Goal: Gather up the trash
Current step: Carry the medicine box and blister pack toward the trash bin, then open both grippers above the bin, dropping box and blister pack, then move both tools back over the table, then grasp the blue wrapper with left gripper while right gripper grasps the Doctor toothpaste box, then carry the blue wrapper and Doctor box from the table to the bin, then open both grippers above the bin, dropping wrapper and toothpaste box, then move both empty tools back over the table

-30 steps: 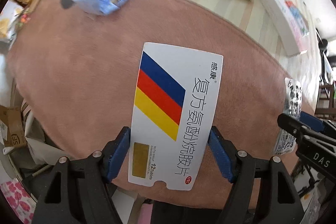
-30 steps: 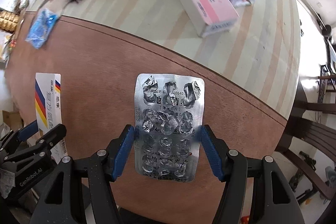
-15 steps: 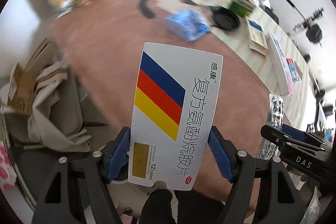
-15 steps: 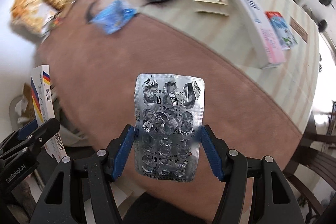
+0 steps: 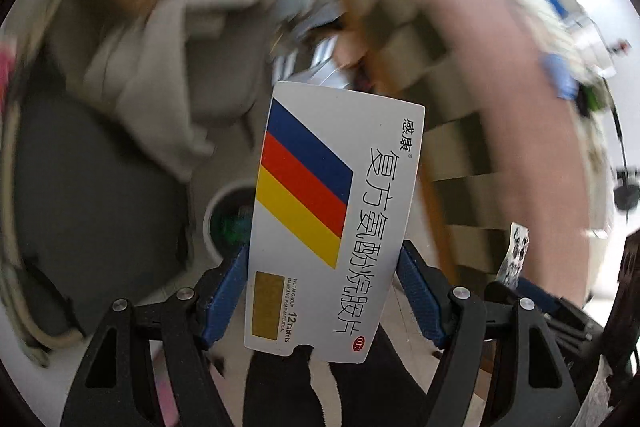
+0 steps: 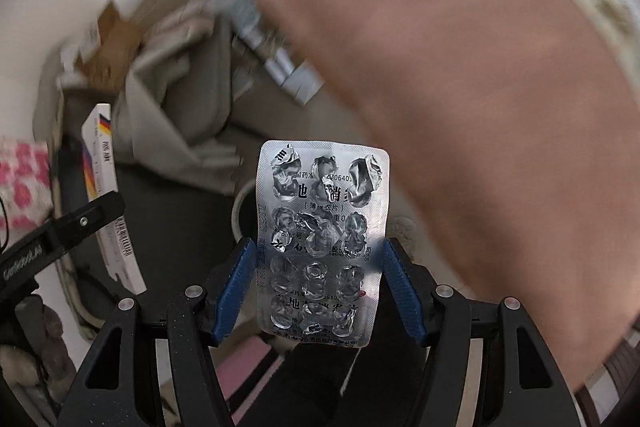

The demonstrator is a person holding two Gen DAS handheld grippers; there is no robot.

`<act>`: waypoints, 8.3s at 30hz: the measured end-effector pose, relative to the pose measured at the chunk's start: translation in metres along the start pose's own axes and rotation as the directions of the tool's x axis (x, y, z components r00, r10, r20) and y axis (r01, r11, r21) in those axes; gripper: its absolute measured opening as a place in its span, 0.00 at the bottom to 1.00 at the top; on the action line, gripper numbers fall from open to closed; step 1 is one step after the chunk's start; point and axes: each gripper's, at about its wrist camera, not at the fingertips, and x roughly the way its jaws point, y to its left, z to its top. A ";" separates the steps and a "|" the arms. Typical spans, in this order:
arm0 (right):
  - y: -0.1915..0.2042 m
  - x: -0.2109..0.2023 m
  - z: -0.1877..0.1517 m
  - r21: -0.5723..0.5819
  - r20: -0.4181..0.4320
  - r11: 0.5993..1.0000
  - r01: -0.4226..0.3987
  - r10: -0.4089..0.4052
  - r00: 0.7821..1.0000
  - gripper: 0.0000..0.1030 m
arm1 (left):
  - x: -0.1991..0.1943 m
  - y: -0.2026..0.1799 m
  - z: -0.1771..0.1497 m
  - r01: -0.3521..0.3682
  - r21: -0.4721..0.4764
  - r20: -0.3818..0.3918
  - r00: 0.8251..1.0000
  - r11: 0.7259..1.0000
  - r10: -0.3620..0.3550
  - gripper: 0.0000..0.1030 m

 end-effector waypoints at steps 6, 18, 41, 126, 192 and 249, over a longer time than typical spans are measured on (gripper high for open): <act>0.039 0.145 -0.003 -0.070 -0.144 0.997 -0.018 0.007 0.990 0.65 | 0.129 0.092 -0.014 0.021 -0.173 -0.147 0.988 0.985 -0.047 0.70; 0.072 0.392 0.008 -0.167 -0.330 0.974 -0.151 0.089 0.940 0.81 | 0.301 0.198 -0.036 -0.054 -0.328 -0.202 0.979 0.943 -0.014 0.99; 0.106 0.285 -0.002 -0.372 -0.140 0.919 0.131 -0.195 0.971 1.00 | 0.190 0.170 -0.068 -0.224 -0.247 -0.131 0.972 0.943 0.197 0.99; -0.440 -0.084 0.135 0.609 -0.095 0.786 0.101 -0.053 0.994 0.64 | 0.125 -0.442 0.130 -0.052 0.645 -0.261 0.923 0.762 0.284 0.89; 0.056 0.168 -0.029 -0.017 -0.338 0.999 -0.033 0.025 0.941 0.49 | 0.114 0.076 -0.026 -0.001 -0.066 -0.204 0.979 0.998 -0.013 0.42; 0.126 0.130 -0.024 -0.321 -0.088 0.943 0.091 -0.125 0.988 1.00 | 0.059 0.126 -0.086 -0.219 -0.150 -0.065 0.975 0.964 0.211 0.97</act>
